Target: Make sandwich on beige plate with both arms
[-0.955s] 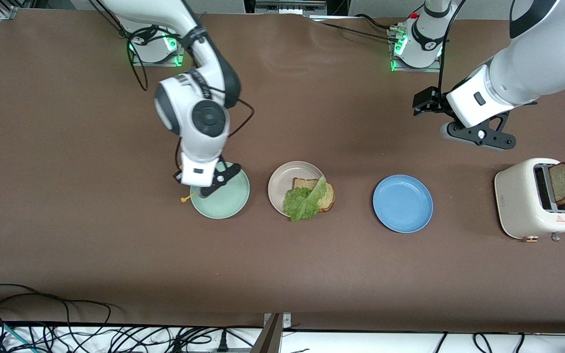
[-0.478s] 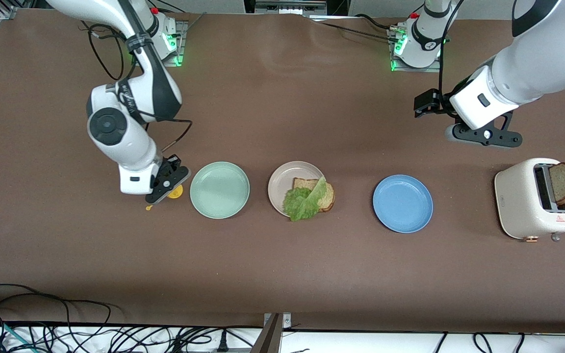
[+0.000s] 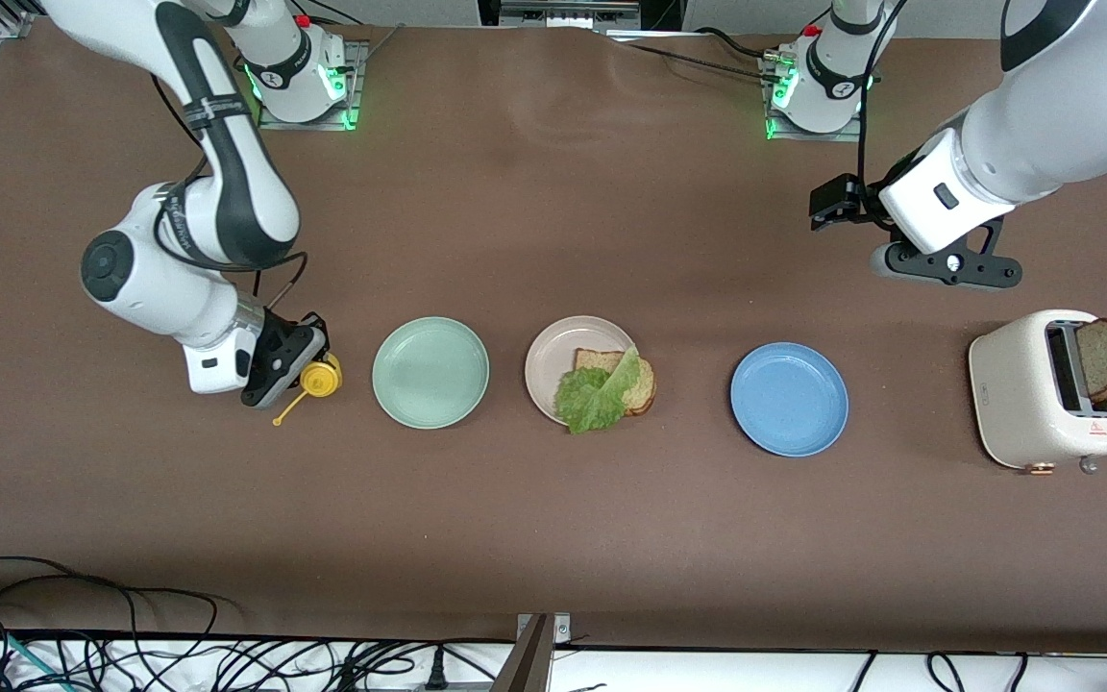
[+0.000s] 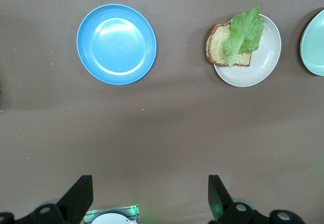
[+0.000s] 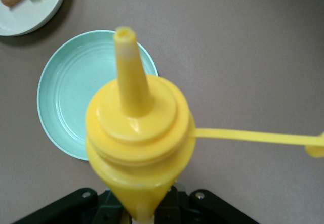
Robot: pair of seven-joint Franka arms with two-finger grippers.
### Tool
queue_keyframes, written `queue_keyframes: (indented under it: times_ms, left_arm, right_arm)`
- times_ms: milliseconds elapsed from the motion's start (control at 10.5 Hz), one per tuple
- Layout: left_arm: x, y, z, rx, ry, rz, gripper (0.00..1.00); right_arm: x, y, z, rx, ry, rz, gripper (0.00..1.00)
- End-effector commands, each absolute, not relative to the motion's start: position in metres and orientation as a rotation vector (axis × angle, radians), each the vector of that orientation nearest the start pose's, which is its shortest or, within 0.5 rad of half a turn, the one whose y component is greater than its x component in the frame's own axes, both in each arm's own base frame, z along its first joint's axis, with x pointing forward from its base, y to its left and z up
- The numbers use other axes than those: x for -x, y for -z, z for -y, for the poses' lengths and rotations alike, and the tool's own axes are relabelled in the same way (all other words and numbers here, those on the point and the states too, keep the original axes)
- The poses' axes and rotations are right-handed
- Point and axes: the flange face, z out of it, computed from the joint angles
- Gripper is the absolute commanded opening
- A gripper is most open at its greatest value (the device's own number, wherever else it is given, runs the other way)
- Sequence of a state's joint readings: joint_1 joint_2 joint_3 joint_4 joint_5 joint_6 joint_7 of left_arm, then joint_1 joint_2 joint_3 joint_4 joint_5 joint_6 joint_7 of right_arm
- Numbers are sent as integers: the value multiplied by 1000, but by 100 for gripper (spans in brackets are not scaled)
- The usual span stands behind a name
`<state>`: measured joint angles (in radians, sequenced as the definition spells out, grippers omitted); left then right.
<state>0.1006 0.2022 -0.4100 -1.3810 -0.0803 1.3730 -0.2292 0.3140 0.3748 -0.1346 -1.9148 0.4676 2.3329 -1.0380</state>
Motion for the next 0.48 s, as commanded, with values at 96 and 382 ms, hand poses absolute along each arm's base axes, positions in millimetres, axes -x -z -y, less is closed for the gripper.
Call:
queue_keyframes:
  times_ms: [96,382]
  left_arm:
    - [-562,-599,164,3232,-374,-121,100]
    - [-564,-601,156,3236,-366,-97,100]
  right_arm:
    - [-618,-272,-84,2453,349,1308,0]
    - [-619,-237,-67,2333,466,1304,0]
